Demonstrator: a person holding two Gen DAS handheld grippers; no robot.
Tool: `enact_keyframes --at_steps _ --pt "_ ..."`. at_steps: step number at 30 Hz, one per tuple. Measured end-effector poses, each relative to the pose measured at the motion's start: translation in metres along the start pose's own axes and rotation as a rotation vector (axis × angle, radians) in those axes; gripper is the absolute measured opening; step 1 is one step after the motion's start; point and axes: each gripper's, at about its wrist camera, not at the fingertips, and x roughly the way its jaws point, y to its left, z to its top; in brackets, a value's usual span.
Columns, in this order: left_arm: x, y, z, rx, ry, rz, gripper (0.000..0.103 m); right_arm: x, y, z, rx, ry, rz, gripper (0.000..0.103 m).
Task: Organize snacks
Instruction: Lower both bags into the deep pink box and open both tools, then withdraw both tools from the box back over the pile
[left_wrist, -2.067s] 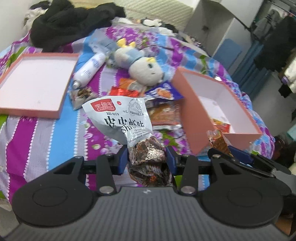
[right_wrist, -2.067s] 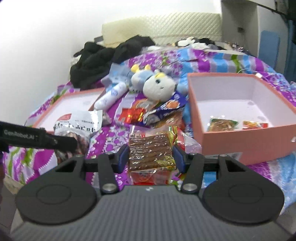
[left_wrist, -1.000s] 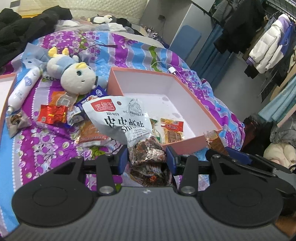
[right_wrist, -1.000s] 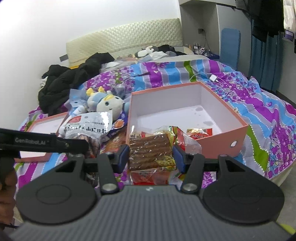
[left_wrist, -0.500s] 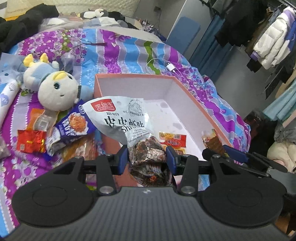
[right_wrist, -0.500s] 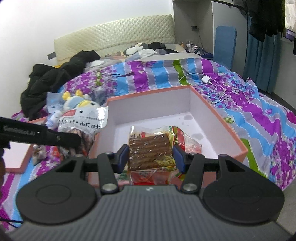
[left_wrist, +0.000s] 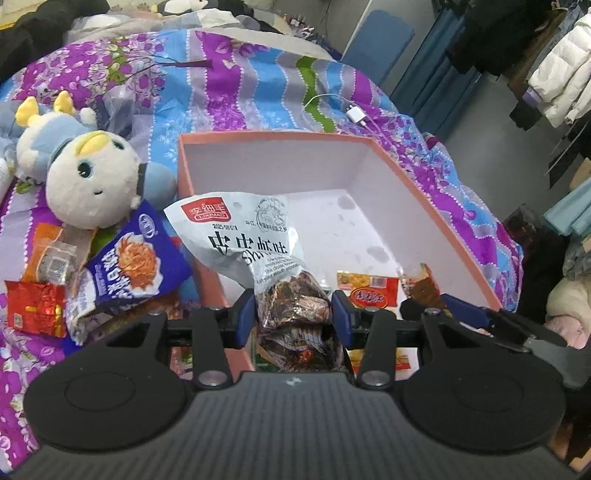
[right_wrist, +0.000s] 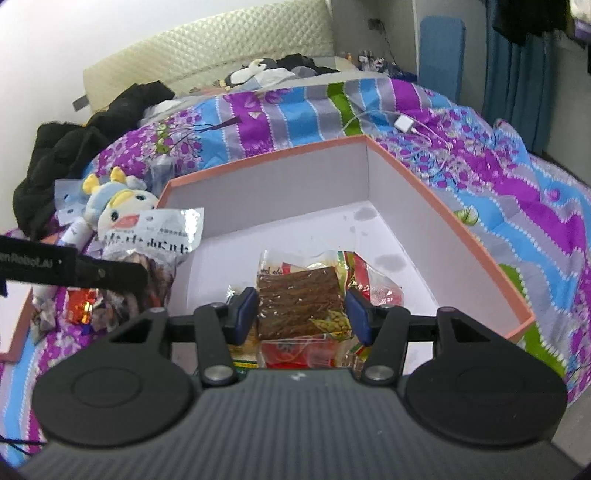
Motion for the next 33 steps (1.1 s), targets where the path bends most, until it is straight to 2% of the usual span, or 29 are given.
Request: enact_keyframes --at_steps 3,4,5,7,13,18,33 --pt "0.0 -0.003 0.002 0.027 0.0 0.007 0.05 0.002 0.0 0.001 0.004 0.009 -0.008 0.058" --pt "-0.001 -0.003 0.003 0.024 0.0 0.003 0.053 0.002 0.0 0.001 0.001 0.014 -0.014 0.06" --pt "-0.003 -0.003 0.002 0.015 -0.001 0.007 0.06 0.002 0.0 0.002 -0.004 0.017 -0.023 0.069" --pt "-0.011 -0.001 0.002 -0.002 -0.017 0.014 0.065 -0.005 0.0 0.002 -0.008 0.003 -0.027 0.074" --pt "-0.05 -0.01 -0.003 0.021 -0.079 0.013 0.065 -0.033 0.002 0.004 0.009 -0.038 -0.025 0.074" --pt "-0.089 -0.018 -0.019 0.036 -0.117 0.012 0.065 -0.066 0.014 0.0 0.003 -0.075 -0.014 0.074" --pt "-0.2 -0.012 -0.099 0.026 -0.201 0.022 0.065 -0.157 0.054 -0.041 0.021 -0.163 0.035 0.074"
